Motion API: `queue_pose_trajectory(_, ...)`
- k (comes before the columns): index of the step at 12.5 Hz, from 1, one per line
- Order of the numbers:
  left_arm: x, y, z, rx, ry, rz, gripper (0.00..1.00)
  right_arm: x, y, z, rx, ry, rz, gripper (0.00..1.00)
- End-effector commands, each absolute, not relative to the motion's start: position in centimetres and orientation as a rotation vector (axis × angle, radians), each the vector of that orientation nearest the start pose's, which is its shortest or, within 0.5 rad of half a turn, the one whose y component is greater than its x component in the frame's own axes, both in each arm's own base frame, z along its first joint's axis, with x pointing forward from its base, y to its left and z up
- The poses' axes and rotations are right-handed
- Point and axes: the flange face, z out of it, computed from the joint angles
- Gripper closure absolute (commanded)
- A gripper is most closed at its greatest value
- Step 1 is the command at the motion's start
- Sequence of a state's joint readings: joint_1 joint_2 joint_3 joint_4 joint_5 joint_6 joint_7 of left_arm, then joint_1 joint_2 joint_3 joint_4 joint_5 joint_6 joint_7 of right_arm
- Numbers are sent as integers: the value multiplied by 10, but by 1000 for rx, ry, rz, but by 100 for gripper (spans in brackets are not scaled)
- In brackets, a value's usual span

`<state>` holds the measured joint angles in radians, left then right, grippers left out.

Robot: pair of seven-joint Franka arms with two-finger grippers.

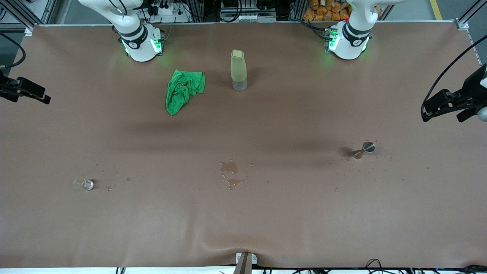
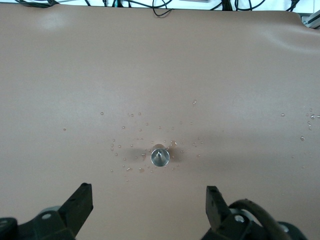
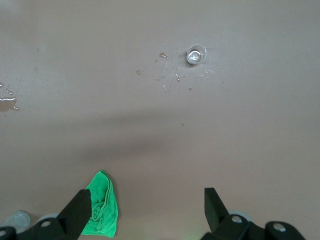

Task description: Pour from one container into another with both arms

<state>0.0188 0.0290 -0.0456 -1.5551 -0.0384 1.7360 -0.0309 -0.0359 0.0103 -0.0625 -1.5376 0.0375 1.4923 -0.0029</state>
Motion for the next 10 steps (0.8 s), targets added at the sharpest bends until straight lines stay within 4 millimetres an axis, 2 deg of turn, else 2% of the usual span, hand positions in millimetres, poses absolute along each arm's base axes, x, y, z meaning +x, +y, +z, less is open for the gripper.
queue_pose_trajectory(1, 581, -19, 635, -3160, 1, -259, 0, 554, -42, 625, -3092, 132, 99, 0)
queue_pose_trajectory(3, 581, -19, 635, -3162, 1, -256, 0, 561, -32, 612, -3098, 102, 133, 0)
queue_pose_trajectory(6, 581, -19, 636, -3160, 9, -259, 0, 567, -27, 600, -3103, 101, 175, 0)
queue_pose_trajectory(10, 581, -13, 636, -3156, 9, -259, 0, 560, -54, 608, -3101, 160, 167, 0)
